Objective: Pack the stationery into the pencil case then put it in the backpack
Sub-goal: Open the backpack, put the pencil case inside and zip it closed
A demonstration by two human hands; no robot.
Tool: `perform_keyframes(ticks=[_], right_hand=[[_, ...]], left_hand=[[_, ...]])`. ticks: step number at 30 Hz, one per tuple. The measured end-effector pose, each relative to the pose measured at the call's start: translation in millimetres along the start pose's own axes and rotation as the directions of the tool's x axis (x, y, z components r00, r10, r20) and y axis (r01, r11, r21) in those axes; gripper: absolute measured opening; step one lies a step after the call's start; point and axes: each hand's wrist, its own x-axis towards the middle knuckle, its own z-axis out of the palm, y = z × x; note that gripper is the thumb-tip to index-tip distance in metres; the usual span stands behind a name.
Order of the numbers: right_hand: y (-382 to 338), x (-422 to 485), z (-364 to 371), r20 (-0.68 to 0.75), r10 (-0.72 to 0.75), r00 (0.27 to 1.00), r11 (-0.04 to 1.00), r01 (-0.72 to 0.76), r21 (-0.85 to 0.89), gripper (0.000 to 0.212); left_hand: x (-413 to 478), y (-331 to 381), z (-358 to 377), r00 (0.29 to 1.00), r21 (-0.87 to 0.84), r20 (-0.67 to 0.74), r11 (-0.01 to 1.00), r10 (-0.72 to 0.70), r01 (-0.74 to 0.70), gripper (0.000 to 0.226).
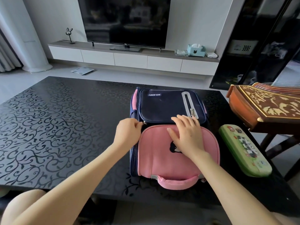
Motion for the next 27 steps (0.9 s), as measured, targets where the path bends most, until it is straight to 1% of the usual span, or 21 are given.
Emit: perform_keyframes(ticks=[4,6,9,12,14,15,16,17,18,19,20,21,22,23,24,25,26,27], right_hand=[[2,-6,7,-0.088,-0.048,0.995,0.998,0.051,0.038,0.042],[3,-9,10,-0.104,-0.065,0.992,0.997,0.069,0.038,0.04],[4,-14,17,-0.101,-0.084,0.991,0.995,0.089,0.042,0.039],[2,-17,23,-0.063,-0.079,0.995,0.996,0.082,0.041,0.038],[1,-17,21,-0.055,-0.082,0.995,0.994,0.085,0.062,0.039],[1,-17,17,-0.076,-0.09,0.993,0.991,0.097,0.089,0.039],[3,-17,11,-0.117,-0.087,0.989,0.987,0.101,0.122,0.039],[9,-18,3,-0.176,-0.051,0.983,0.984,0.08,0.156,0.037],[18,-21,-7,-0.257,0.03,0.966,0.98,0.022,0.196,0.035],[30,-25,-15,-0.342,0.158,0.926,0.967,-0.075,0.242,0.032],[47,-31,-22,-0.394,0.31,0.865,0.937,-0.208,0.281,0.03],[68,-38,-27,-0.388,0.459,0.799,0.883,-0.365,0.293,0.03],[90,-44,-29,-0.318,0.589,0.742,0.808,-0.535,0.248,0.034],[113,-52,-28,-0.2,0.685,0.7,0.726,-0.677,0.121,0.042],[133,-60,-25,-0.056,0.745,0.665,0.662,-0.747,-0.061,0.054],[150,-70,-24,0.088,0.783,0.616,0.618,-0.751,-0.233,0.069],[163,-77,-19,0.211,0.803,0.557,0.594,-0.72,-0.359,0.086],[174,-83,-16,0.292,0.816,0.499,0.578,-0.692,-0.433,0.1]], left_hand=[[17,-21,-15,0.985,0.155,-0.016,0.974,0.173,-0.168,0.027],[34,-29,-19,0.974,0.205,-0.026,0.955,0.225,-0.215,0.025],[68,-32,-19,0.98,0.274,-0.015,0.943,0.2,-0.188,0.026],[96,-25,-12,0.992,0.364,0.057,0.922,0.117,-0.129,0.027],[100,-14,-10,0.996,0.4,0.051,0.912,0.073,-0.087,0.024],[97,-9,-11,0.995,0.411,0.031,0.906,0.098,-0.102,0.024],[91,-4,-12,0.986,0.411,0.012,0.898,0.168,-0.158,0.027],[83,0,-12,0.962,0.386,0.009,0.887,0.272,-0.254,0.03],[73,4,-12,0.924,0.342,0.027,0.865,0.382,-0.368,0.034],[63,8,-11,0.879,0.312,0.074,0.826,0.471,-0.469,0.041],[54,10,-10,0.836,0.307,0.127,0.78,0.533,-0.544,0.049],[47,13,-6,0.809,0.311,0.188,0.747,0.558,-0.587,0.056],[41,14,-3,0.801,0.319,0.248,0.735,0.544,-0.598,0.062],[38,15,0,0.807,0.328,0.296,0.739,0.511,-0.588,0.068],[37,16,3,0.817,0.326,0.326,0.755,0.476,-0.57,0.073],[36,20,5,0.823,0.318,0.341,0.768,0.455,-0.556,0.076],[37,21,5,0.828,0.315,0.349,0.777,0.439,-0.544,0.076],[38,24,6,0.829,0.315,0.362,0.782,0.425,-0.538,0.075]])
